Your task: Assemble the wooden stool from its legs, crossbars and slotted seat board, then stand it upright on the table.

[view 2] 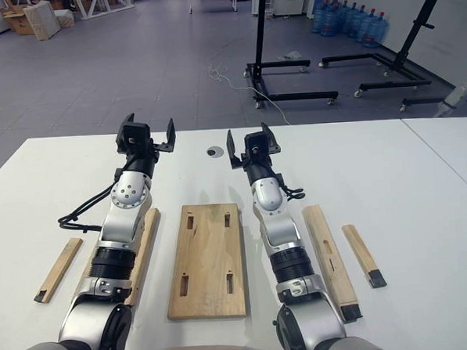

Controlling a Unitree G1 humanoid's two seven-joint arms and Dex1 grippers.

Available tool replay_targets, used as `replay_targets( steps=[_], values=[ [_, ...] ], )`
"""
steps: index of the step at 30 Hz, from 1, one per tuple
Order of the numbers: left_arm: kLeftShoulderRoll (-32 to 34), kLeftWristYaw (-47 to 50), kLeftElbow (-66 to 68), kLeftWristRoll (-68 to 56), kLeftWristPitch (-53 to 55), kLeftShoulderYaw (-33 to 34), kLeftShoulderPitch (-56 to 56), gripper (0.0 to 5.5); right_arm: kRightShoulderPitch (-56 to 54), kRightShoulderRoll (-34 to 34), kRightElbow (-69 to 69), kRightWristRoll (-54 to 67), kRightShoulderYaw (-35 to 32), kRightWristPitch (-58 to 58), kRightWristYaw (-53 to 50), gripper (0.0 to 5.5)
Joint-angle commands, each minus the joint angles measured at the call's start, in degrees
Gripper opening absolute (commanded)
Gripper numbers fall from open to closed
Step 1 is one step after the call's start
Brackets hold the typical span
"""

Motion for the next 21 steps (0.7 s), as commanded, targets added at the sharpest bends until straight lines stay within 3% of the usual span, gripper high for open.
replay_targets(
  steps=[1, 21],
  values=[
    [-0.42, 1.62, 0.20, 1.46, -0.46, -0.54, 1.38, 4.65, -2.06, -0.12, 0.26, 0.34, -0.09, 0.02, 0.58, 4.31],
    [-2.89, -3.25, -2.79, -3.42, -0.30, -1.26, 4.26, 4.65, -2.30, -0.76, -0.52, 2.35, -1.04, 2.04, 3.99, 4.31]
  ],
)
